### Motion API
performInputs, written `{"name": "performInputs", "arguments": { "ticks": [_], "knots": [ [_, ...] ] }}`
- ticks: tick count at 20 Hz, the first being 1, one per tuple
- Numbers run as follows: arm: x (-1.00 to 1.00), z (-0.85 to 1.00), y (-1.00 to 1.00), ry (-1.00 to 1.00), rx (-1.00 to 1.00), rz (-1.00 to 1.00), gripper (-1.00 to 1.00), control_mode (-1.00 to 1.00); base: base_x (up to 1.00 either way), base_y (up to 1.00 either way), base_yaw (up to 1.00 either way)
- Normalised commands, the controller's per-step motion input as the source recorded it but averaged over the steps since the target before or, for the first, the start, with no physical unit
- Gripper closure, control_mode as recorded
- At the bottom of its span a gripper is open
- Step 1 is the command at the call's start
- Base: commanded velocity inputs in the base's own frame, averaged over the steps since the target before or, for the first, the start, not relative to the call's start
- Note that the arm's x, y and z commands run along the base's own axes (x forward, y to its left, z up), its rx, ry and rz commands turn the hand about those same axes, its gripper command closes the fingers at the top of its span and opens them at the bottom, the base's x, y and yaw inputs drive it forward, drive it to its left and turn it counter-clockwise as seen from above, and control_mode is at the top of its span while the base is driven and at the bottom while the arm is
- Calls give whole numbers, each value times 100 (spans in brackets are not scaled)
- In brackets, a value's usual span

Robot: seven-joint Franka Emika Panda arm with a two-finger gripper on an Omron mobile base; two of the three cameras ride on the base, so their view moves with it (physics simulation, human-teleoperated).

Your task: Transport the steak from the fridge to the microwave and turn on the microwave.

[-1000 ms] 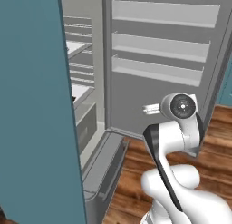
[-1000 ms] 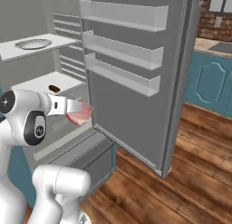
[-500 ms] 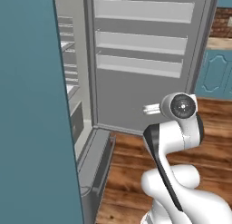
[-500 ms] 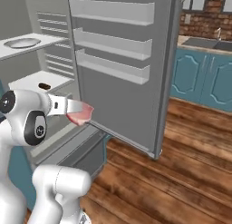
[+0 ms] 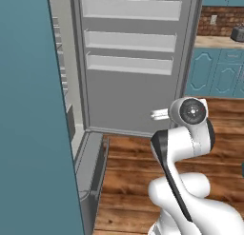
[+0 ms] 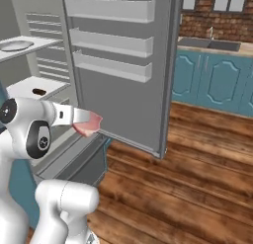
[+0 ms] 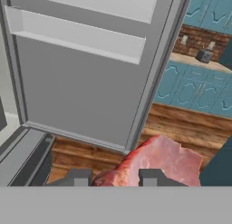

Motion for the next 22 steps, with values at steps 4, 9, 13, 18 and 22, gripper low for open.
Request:
{"name": "performInputs", "arguments": {
  "ticks": [4, 9, 13, 18, 22],
  "knots": [
    [0, 0, 0, 0, 0, 0, 100, 100, -22, 0, -18],
    [0, 0, 0, 0, 0, 0, 100, 100, -22, -20, -11],
    [0, 0, 0, 0, 0, 0, 100, 100, -23, -41, -7],
    [0, 0, 0, 0, 0, 0, 100, 100, -18, -56, -5],
    [0, 0, 0, 0, 0, 0, 100, 100, -19, -58, -5]
  ]
}}
